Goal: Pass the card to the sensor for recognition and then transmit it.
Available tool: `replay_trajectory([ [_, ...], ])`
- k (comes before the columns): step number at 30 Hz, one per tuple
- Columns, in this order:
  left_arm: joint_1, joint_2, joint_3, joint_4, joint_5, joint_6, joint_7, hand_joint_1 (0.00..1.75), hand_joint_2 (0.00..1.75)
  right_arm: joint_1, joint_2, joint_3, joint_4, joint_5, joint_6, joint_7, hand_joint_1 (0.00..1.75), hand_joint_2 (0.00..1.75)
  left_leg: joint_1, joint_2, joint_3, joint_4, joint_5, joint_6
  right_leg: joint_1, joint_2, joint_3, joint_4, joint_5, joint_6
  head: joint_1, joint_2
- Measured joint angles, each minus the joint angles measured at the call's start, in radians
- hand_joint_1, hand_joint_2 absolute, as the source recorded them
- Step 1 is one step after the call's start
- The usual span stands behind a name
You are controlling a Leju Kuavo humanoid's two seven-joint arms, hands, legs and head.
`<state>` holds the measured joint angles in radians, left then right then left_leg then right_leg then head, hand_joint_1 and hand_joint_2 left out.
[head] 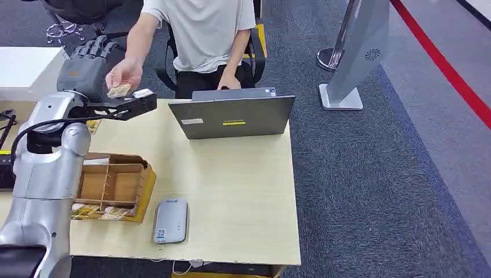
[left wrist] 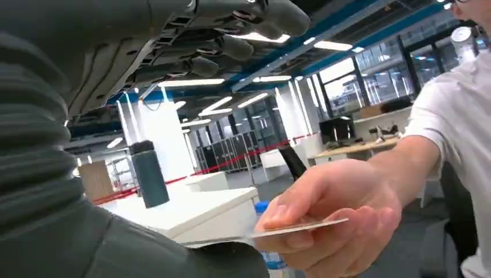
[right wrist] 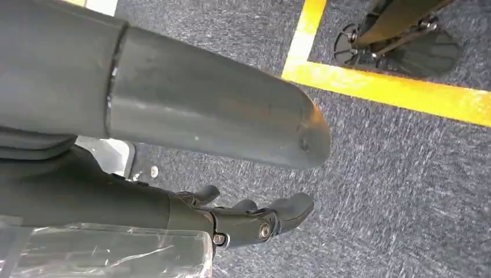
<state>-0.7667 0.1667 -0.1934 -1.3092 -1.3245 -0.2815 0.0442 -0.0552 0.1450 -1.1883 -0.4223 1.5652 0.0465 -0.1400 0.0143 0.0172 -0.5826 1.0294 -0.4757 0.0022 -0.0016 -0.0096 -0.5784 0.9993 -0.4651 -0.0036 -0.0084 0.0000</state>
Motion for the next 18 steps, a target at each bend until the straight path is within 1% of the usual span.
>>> replay_trajectory([
  [10,0.006,0.003,-0.036,-0.023,0.079,-0.008,0.001,1.75,1.75,0.004,0.010,-0.009,-0.035,0.000,0.029,-0.007,0.00,0.00,0.000,0.000,-0.001,0.000,0.000,0.000,0.000,0.000,0.000,0.000,0.000,0.000,0.000,0.000],
  [18,0.020,0.009,-0.047,-0.058,0.111,-0.015,0.001,1.75,1.75,0.010,0.029,-0.018,-0.076,0.004,0.051,-0.016,0.00,0.00,0.000,0.000,-0.001,0.000,0.000,0.000,0.000,0.000,0.000,0.000,0.000,0.000,0.000,0.000],
])
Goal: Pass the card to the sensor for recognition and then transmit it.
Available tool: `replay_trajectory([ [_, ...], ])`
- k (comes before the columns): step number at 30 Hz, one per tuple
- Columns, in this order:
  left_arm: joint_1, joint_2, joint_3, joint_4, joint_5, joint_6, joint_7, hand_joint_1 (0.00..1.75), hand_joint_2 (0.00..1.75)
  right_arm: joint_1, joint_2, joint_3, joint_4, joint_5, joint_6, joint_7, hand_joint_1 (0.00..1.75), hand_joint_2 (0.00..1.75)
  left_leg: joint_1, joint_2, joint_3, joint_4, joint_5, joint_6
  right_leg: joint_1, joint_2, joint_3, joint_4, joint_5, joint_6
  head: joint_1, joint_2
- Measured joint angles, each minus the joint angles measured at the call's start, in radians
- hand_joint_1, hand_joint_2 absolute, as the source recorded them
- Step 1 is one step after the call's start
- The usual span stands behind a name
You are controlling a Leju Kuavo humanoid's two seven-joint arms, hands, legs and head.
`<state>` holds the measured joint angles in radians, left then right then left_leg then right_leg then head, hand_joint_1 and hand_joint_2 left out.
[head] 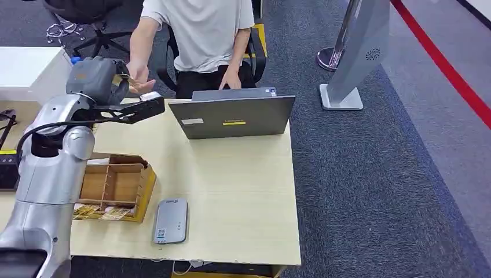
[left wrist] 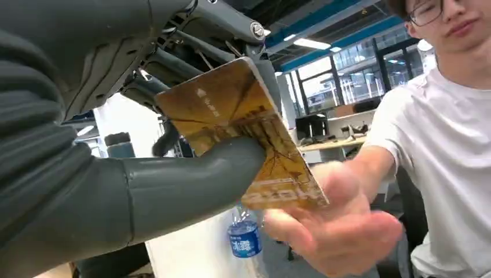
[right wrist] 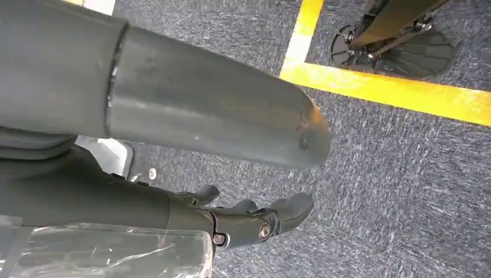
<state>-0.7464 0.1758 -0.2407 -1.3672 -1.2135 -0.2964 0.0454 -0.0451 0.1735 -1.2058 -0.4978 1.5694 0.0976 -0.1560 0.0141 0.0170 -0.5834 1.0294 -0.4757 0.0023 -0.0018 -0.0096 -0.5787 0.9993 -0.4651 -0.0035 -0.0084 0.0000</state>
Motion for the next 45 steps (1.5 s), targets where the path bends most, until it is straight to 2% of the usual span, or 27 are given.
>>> replay_trajectory([
  [12,0.047,0.004,-0.009,-0.069,0.044,0.045,-0.015,1.75,1.75,0.007,0.019,0.000,-0.035,0.000,0.015,-0.006,0.00,0.00,0.000,0.000,0.000,0.000,0.000,0.000,0.000,0.000,0.000,0.000,0.000,0.000,0.000,0.000],
  [14,0.078,0.004,-0.009,-0.111,0.060,0.081,-0.043,1.75,1.75,0.010,0.025,0.000,-0.043,0.000,0.019,-0.009,0.00,0.00,0.000,0.000,0.000,0.000,0.000,0.000,0.000,0.000,0.000,0.000,0.000,0.000,0.000,0.000],
  [17,0.180,0.019,-0.031,-0.240,0.077,0.133,-0.084,1.75,1.75,0.017,0.044,-0.006,-0.069,-0.001,0.032,-0.016,0.00,0.00,0.000,0.001,0.000,0.000,-0.002,0.000,0.000,0.001,0.000,0.000,-0.001,0.000,0.000,0.000],
  [19,0.261,0.041,-0.058,-0.327,0.080,0.155,-0.100,1.75,1.75,0.023,0.061,-0.012,-0.092,-0.001,0.041,-0.018,0.00,0.00,0.000,0.001,0.000,-0.001,-0.002,0.000,0.000,0.001,0.000,0.000,-0.002,0.001,-0.001,0.000],
  [23,0.411,0.120,-0.106,-0.448,0.071,0.196,-0.111,1.75,1.75,0.034,0.091,-0.035,-0.144,0.000,0.061,-0.024,0.00,0.00,0.000,0.001,0.000,-0.001,-0.003,0.000,0.000,0.001,-0.001,0.000,-0.004,0.000,-0.002,0.000],
  [30,0.573,0.214,-0.148,-0.526,0.068,0.228,-0.132,1.75,1.75,0.037,0.114,-0.068,-0.203,0.000,0.072,-0.033,0.00,0.00,0.000,0.001,0.000,-0.001,-0.003,0.000,0.000,0.001,-0.001,0.000,-0.004,0.000,-0.002,0.000],
  [35,0.627,0.268,-0.187,-0.534,0.056,0.214,-0.138,1.75,1.75,0.038,0.122,-0.082,-0.224,0.000,0.085,-0.034,0.00,0.00,0.000,0.001,0.000,-0.001,-0.003,0.000,0.000,0.001,-0.001,0.000,-0.004,0.000,-0.002,0.000],
  [45,0.651,0.358,-0.278,-0.534,0.076,0.149,-0.156,1.75,1.75,0.038,0.122,-0.084,-0.231,0.000,0.087,-0.036,0.00,0.00,0.000,0.001,0.000,-0.001,-0.003,0.000,0.000,0.001,-0.001,0.000,-0.004,0.000,-0.002,0.000],
])
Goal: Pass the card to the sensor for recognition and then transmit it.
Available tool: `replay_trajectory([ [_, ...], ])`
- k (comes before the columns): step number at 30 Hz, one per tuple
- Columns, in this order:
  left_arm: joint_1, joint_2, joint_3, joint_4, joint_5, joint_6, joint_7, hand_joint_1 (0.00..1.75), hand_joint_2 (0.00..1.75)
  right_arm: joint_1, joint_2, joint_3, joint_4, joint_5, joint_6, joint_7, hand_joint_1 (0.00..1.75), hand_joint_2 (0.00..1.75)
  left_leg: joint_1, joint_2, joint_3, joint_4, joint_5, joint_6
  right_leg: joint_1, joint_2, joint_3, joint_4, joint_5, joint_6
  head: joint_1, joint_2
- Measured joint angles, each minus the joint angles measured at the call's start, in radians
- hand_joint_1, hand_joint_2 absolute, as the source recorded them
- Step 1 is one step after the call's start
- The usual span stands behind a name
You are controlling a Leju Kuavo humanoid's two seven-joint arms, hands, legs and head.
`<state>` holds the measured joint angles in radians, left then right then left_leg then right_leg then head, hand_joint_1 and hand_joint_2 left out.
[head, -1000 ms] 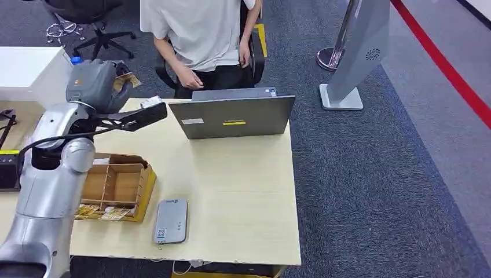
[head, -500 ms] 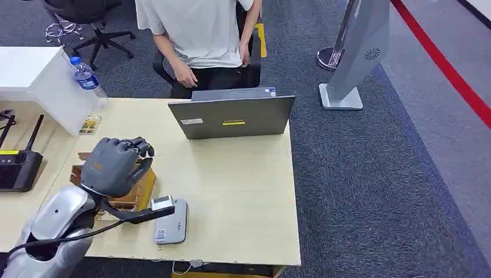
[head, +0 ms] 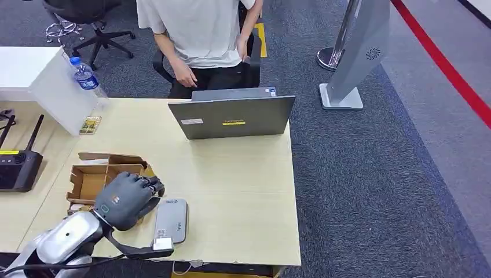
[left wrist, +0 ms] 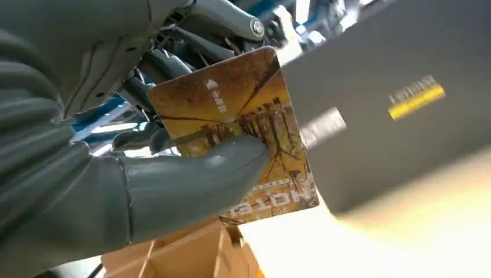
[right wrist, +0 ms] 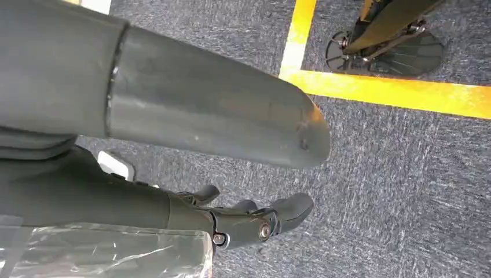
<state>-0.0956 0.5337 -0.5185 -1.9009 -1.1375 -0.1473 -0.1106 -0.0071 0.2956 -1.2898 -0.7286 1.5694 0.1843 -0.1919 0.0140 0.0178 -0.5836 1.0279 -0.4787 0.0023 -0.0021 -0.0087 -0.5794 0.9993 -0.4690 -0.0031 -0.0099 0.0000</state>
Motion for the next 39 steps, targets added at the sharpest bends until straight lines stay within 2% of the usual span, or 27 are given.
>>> replay_trajectory([
  [3,0.001,0.035,-0.024,0.000,0.012,-0.017,0.000,1.75,1.75,0.000,0.000,0.000,-0.008,0.000,0.009,-0.002,0.00,0.00,0.000,0.000,0.000,0.000,0.000,0.000,0.000,0.000,0.000,0.000,0.000,0.000,0.000,0.000],
  [14,0.006,0.090,-0.098,0.026,0.035,-0.108,0.023,1.75,1.75,0.000,-0.001,0.000,-0.012,0.000,0.011,-0.002,0.00,0.00,0.000,0.000,0.000,0.000,0.000,0.000,0.000,0.000,0.000,0.000,0.000,0.000,0.000,0.000],
  [22,0.006,0.153,-0.126,0.028,0.089,-0.161,0.049,1.75,1.75,-0.003,-0.013,0.000,0.010,0.000,-0.011,0.001,0.00,0.00,0.000,0.000,0.000,0.000,0.000,0.000,0.000,0.000,0.000,0.000,0.000,0.000,0.000,0.000],
  [39,0.006,0.155,-0.139,0.034,0.107,-0.183,0.076,1.75,1.75,-0.003,-0.018,0.013,0.026,0.000,-0.008,0.000,0.00,0.00,0.000,0.000,0.000,0.000,0.000,0.000,0.000,0.000,0.000,0.000,0.000,0.000,0.000,0.000],
])
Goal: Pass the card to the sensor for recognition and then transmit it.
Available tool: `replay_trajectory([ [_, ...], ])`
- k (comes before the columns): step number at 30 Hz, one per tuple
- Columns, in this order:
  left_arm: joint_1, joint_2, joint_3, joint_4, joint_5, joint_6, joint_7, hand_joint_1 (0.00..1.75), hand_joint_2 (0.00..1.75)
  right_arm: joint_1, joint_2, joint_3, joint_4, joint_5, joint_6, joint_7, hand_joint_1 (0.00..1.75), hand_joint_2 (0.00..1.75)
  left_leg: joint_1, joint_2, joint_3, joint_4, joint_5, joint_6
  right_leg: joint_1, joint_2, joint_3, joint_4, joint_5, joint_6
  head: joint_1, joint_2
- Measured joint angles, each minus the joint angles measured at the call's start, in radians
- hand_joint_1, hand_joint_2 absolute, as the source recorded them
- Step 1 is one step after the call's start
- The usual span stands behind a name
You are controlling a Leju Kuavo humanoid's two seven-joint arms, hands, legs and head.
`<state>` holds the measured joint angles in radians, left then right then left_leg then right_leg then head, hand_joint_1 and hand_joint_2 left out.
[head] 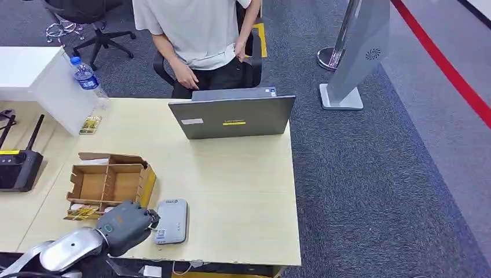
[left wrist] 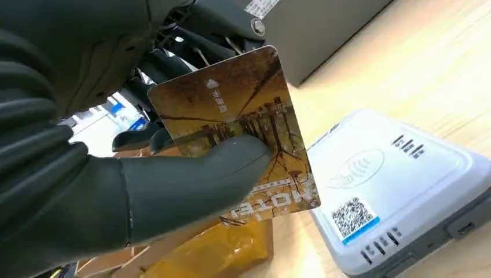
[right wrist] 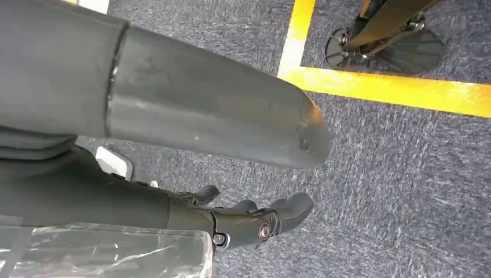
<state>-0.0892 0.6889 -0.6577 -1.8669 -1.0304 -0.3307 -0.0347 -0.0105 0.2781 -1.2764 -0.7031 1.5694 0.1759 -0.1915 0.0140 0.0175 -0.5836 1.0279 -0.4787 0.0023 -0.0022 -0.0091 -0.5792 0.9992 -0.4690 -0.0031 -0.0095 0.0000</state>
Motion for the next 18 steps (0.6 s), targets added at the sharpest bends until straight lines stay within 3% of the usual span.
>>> replay_trajectory([
  [9,-0.007,-0.092,-0.001,0.076,-0.024,0.027,0.027,1.75,1.75,0.002,0.000,0.032,0.000,0.000,0.018,-0.002,0.00,0.00,0.000,0.000,0.000,0.000,0.000,0.000,0.000,0.000,0.000,0.000,0.000,0.000,0.000,0.000],
  [18,-0.009,-0.131,-0.001,0.112,-0.026,0.027,0.027,1.75,1.75,0.003,0.000,0.049,0.000,0.000,0.020,-0.003,0.00,0.00,0.000,0.000,0.000,0.000,0.000,0.000,0.000,0.000,0.000,0.000,0.000,0.000,0.000,0.000],
])
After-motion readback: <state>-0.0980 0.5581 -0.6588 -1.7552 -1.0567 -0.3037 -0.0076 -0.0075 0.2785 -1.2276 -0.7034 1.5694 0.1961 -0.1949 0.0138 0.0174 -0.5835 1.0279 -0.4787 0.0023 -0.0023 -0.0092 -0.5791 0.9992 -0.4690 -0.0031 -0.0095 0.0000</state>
